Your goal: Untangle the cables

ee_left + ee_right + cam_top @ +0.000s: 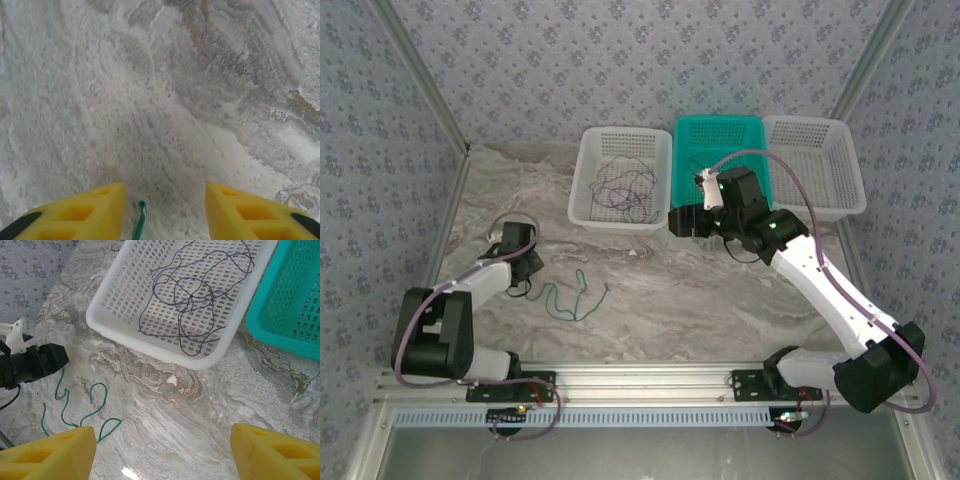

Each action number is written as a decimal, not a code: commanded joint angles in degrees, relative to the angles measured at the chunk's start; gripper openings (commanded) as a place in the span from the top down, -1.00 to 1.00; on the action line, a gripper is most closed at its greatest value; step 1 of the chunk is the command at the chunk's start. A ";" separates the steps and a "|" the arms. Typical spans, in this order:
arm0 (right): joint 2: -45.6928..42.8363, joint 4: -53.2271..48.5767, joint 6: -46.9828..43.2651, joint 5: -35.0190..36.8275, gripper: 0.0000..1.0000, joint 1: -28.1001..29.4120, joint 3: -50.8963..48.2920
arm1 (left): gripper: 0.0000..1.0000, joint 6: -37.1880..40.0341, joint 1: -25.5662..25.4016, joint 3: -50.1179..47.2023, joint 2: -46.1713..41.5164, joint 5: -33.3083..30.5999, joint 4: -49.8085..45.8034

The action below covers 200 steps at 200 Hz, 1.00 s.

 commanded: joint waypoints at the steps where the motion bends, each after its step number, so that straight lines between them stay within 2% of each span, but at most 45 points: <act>1: -0.98 -1.02 0.55 0.27 -0.46 0.31 0.82 | 0.32 1.00 0.69 1.96 1.31 -1.51 0.08; 62: -1.63 -0.48 1.08 -0.62 -0.46 0.37 1.32 | 1.00 5.23 1.01 5.71 -3.26 -1.62 -7.78; 107: -1.85 0.93 1.81 -1.25 -0.47 0.41 0.33 | 1.00 7.74 -0.29 10.98 -13.12 5.06 -14.39; 135: -1.51 6.85 2.92 -6.17 -0.49 1.33 -1.69 | 1.00 9.57 -4.15 16.03 -21.35 8.01 -15.66; 161: -0.46 12.97 1.99 -7.09 -0.52 4.80 -2.40 | 1.00 11.89 -9.02 22.14 -25.18 10.01 -16.14; 168: 0.32 14.45 1.53 -7.90 -0.61 5.83 -2.35 | 1.00 11.86 -9.94 23.59 -25.53 11.29 -16.08; 183: 2.22 16.54 0.46 -7.61 -0.99 8.97 -1.67 | 1.00 11.10 -11.93 25.87 -25.97 13.87 -15.43; 200: 5.48 19.93 -0.79 -7.76 -1.00 13.02 -1.43 | 1.00 9.40 -13.98 27.25 -26.54 14.63 -14.09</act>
